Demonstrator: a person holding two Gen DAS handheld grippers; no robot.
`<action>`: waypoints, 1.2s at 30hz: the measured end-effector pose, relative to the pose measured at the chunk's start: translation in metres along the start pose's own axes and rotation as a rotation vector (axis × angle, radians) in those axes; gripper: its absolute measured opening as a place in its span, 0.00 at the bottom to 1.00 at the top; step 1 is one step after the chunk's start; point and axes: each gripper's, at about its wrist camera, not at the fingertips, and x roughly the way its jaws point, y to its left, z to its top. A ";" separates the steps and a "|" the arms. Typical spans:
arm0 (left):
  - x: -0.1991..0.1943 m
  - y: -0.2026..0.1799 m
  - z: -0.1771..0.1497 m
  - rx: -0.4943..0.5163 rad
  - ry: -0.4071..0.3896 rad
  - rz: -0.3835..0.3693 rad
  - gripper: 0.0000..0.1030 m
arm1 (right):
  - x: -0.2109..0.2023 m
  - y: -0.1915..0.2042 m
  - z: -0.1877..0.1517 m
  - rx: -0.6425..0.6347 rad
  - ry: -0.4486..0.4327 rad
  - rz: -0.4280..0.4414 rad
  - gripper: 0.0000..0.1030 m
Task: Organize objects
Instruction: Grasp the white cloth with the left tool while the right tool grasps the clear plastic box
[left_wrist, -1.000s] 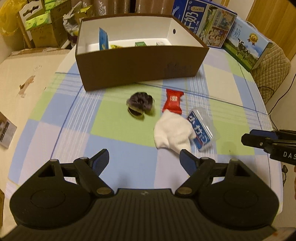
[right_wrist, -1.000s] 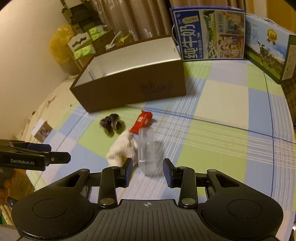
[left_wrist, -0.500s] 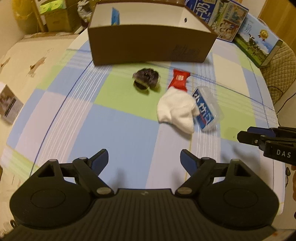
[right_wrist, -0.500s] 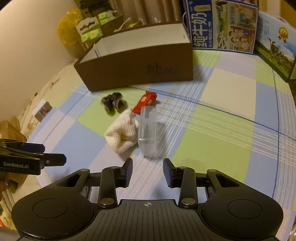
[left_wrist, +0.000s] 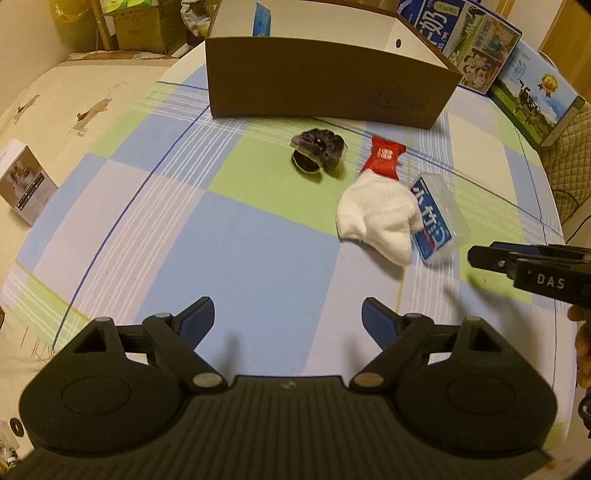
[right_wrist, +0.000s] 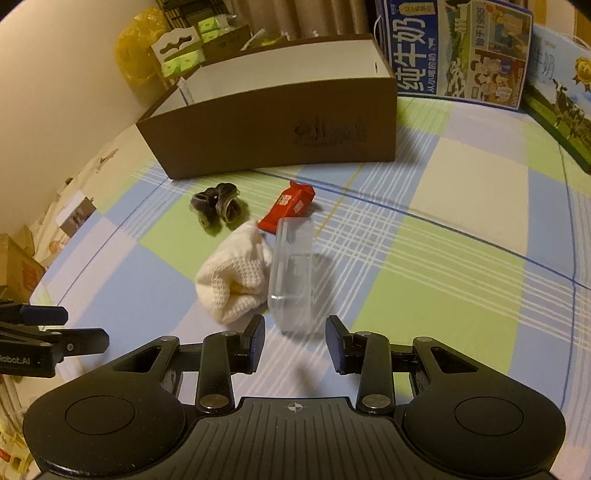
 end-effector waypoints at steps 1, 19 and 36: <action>0.001 0.001 0.002 0.003 -0.001 -0.002 0.82 | 0.003 0.001 0.002 -0.002 0.002 -0.004 0.33; 0.030 -0.002 0.051 0.089 -0.004 -0.077 0.85 | 0.037 0.013 0.021 -0.029 0.023 -0.045 0.33; 0.075 -0.057 0.088 0.213 0.025 -0.201 0.89 | 0.010 -0.021 0.003 0.073 0.021 -0.195 0.27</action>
